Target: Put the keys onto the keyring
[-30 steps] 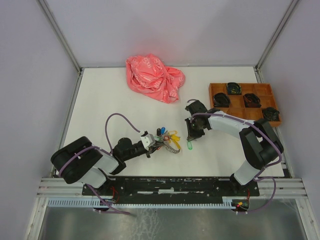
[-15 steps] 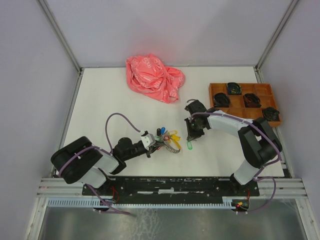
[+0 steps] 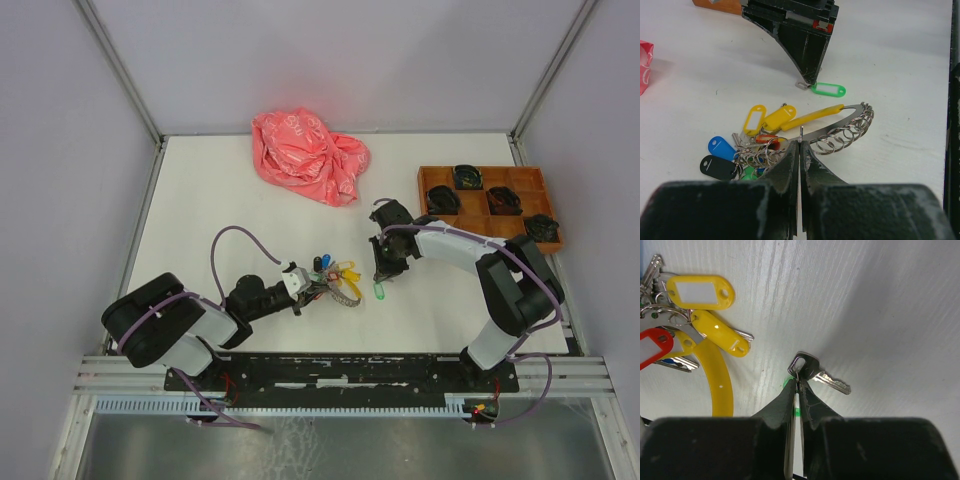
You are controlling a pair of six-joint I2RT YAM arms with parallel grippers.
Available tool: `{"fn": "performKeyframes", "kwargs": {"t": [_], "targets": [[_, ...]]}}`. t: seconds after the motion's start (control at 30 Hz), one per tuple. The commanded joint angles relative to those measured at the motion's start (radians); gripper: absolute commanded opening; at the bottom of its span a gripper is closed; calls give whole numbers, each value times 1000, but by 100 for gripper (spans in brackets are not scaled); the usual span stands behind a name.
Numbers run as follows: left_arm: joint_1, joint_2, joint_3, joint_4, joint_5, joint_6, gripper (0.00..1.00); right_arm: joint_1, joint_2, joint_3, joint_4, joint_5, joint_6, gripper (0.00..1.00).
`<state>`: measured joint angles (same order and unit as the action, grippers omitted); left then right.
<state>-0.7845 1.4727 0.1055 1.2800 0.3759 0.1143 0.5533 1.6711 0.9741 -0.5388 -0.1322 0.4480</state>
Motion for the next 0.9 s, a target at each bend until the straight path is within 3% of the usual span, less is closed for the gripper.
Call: {"fn": "performKeyframes", "kwargs": {"t": [0.0,0.2,0.43,0.7,0.87], "targets": [[4,-11,29,47,23,39,3,-5,-8,8,8,-7,0,11],[4,2,25,67,5,40,3,-4,-26,-4,7,-1,-16,1],[5,46,5,173,-26,42,3,-5,-122,-2,17,-24,-121,1],[4,144,-42,445,-19,40,3,-4,-307,13,-5,-75,-316,1],[4,126,-21,449,-1,24,3,-4,-461,-17,43,-156,-453,1]]}}
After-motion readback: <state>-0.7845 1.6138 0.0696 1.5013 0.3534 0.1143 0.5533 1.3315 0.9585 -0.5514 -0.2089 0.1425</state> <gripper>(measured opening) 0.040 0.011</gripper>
